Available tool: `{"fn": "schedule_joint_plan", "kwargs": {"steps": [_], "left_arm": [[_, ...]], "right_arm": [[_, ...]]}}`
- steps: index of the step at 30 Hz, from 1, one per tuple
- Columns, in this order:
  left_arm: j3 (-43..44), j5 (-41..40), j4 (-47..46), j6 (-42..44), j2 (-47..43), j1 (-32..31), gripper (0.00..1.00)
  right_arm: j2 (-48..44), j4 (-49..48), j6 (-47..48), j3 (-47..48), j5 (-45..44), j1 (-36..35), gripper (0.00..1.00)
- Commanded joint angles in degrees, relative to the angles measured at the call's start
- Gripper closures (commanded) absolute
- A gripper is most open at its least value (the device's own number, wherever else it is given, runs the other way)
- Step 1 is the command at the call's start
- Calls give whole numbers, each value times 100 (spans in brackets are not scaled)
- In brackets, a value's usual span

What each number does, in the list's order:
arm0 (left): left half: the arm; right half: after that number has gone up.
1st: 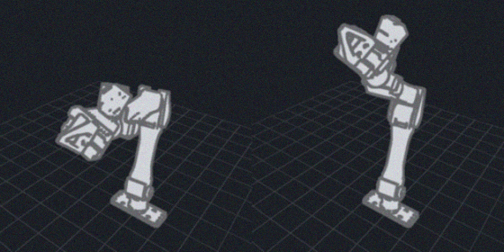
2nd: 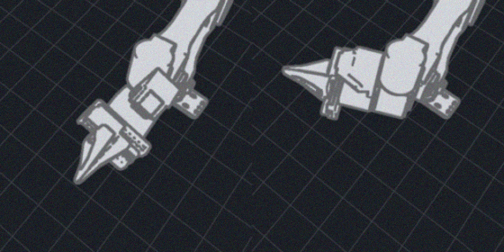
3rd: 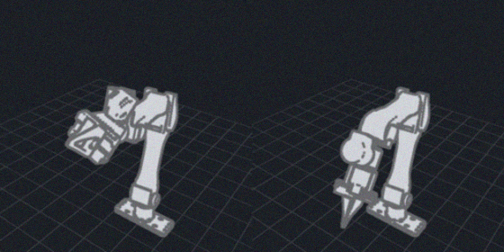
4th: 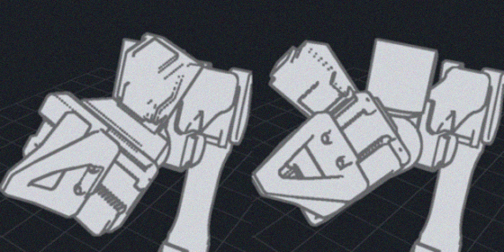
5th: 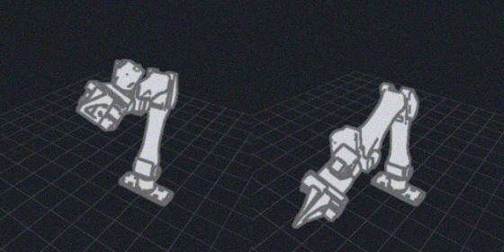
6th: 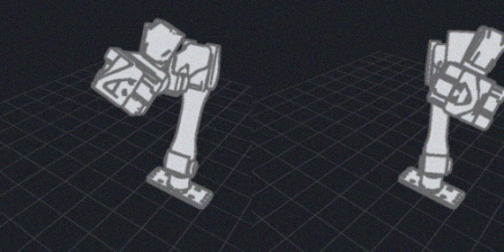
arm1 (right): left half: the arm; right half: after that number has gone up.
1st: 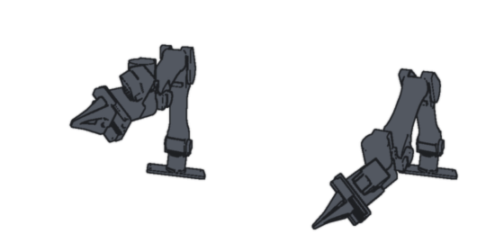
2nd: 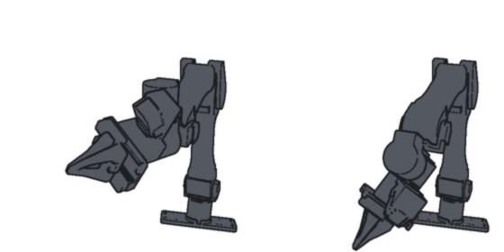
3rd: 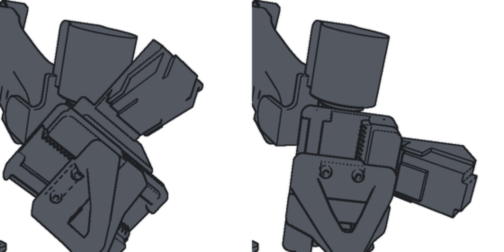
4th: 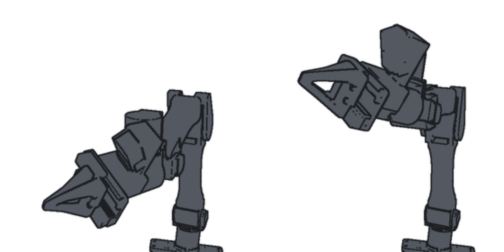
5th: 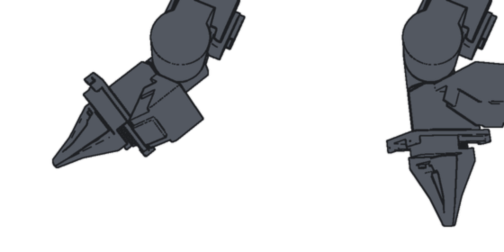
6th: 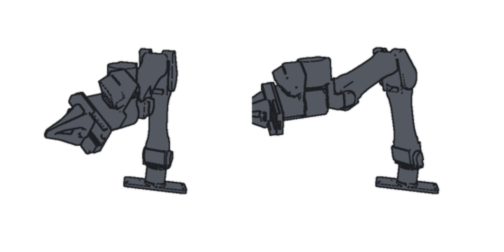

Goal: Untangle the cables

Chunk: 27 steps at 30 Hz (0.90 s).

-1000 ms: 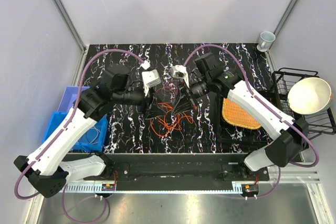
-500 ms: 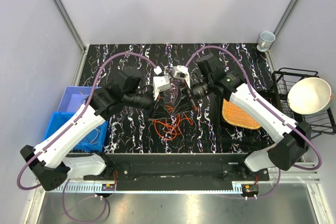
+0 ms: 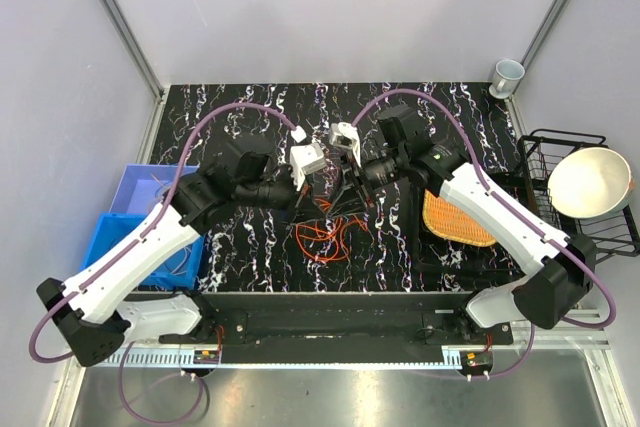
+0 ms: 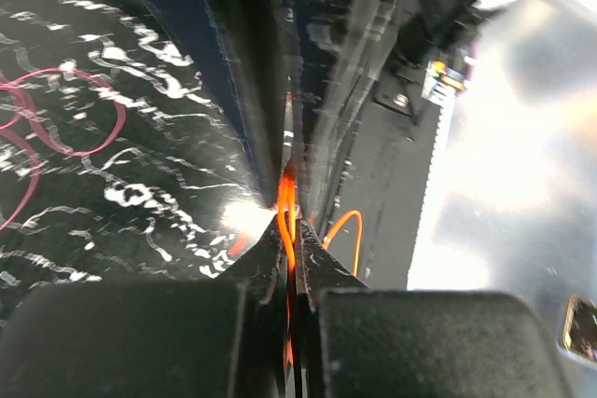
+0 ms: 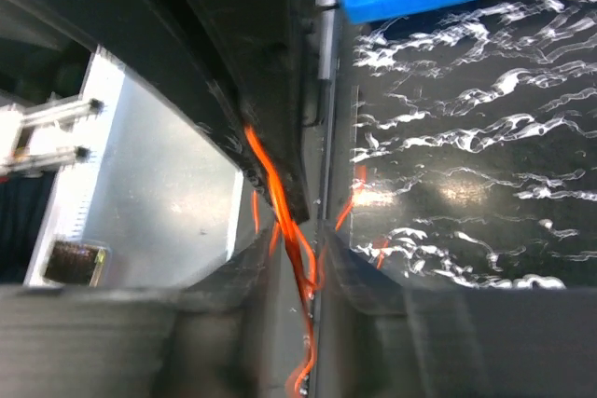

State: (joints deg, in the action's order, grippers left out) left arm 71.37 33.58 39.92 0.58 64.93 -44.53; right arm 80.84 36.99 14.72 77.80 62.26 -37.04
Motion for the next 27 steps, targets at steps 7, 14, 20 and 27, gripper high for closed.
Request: {"fn": "schedule_joint_plan", "kwargs": {"steps": [7, 14, 20, 27], "left_arm": [[341, -2871, -117, -620, -463, 32, 100], [869, -4929, 314, -1007, -735, 111, 100], [1203, -6363, 788, -1349, -745, 375, 100], [1107, -6540, 842, -1508, -683, 1551, 100]], "right_arm": [[-200, -1842, -1436, -317, -2005, -5, 31], [-253, -2960, -2604, -906, -3236, 47, 27], [-139, -3374, -3220, -1249, -4476, 47, 26], [292, -3506, -3432, -1338, -4284, 56, 28]]}}
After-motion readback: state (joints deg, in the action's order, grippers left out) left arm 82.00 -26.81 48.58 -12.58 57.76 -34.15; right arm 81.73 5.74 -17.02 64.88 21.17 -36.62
